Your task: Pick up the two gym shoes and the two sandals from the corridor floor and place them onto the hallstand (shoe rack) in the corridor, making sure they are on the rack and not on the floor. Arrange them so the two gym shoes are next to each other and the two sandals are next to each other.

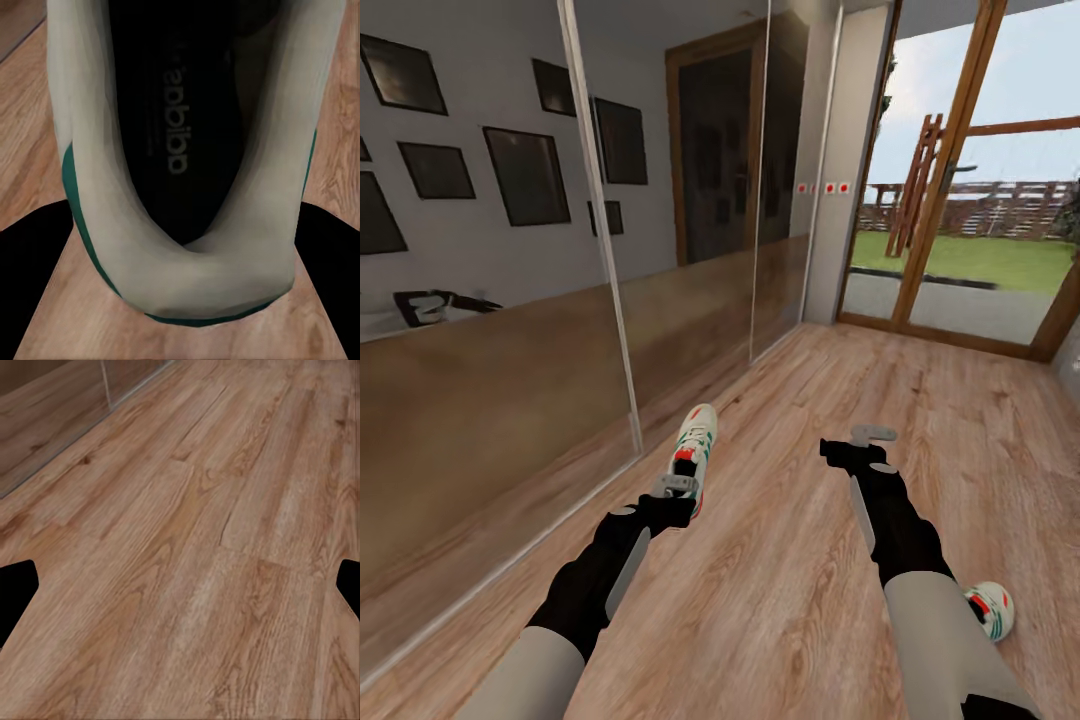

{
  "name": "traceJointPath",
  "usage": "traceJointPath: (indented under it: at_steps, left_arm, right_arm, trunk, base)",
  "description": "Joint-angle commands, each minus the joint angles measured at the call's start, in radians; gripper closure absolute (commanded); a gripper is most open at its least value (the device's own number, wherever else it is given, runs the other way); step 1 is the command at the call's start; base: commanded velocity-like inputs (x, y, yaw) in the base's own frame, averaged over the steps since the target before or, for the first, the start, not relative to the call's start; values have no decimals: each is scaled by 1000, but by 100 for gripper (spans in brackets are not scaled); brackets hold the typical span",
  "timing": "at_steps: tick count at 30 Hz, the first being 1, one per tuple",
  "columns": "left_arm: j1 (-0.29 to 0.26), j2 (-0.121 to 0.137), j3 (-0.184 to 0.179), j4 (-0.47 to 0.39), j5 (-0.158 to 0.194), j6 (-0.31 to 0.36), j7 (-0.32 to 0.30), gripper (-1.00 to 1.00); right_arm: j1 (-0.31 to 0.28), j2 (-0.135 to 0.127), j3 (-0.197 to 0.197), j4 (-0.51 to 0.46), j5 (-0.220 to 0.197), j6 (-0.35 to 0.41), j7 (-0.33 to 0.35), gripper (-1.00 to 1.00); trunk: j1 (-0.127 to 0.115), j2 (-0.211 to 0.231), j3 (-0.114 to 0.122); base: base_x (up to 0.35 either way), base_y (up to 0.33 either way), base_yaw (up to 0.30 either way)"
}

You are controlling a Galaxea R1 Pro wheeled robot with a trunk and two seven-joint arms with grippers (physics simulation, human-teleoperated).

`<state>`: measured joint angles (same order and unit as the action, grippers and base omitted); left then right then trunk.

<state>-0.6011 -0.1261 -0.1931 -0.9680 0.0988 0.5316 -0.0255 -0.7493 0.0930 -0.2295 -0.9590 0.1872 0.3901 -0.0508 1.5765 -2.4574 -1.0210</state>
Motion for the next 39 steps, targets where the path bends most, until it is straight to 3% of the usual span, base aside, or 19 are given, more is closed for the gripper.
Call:
traceJointPath:
  at_steps: [1, 19, 30, 36, 39]
  left_arm:
    - [0, 0, 0, -1, 10, 5, 2, 100]
    - [0, 0, -1, -1, 10, 5, 2, 100]
    - [0, 0, -2, -3, 9, 4, 3, 100]
    - [0, 0, -2, -3, 9, 4, 2, 100]
    - [0, 0, -2, -3, 9, 4, 2, 100]
  right_arm:
    - [-1, 1, -2, -1, 9, 6, 2, -100]
    - [-1, 1, -3, -2, 9, 6, 2, -100]
    - [-1, 1, -4, -3, 9, 6, 2, -100]
    - [-1, 1, -4, -3, 9, 6, 2, -100]
    - [-1, 1, -4, -2, 9, 6, 2, -100]
  trunk:
    - [0, 0, 0]
    - [0, 0, 6]
    - [0, 0, 12]
    - [23, -42, -4]
    - [24, -43, -6]
  base:
    - [306, 209, -211]
    - [294, 203, -134]
    - [18, 5, -242]
    - [0, 0, -242]
    - [0, 0, -242]
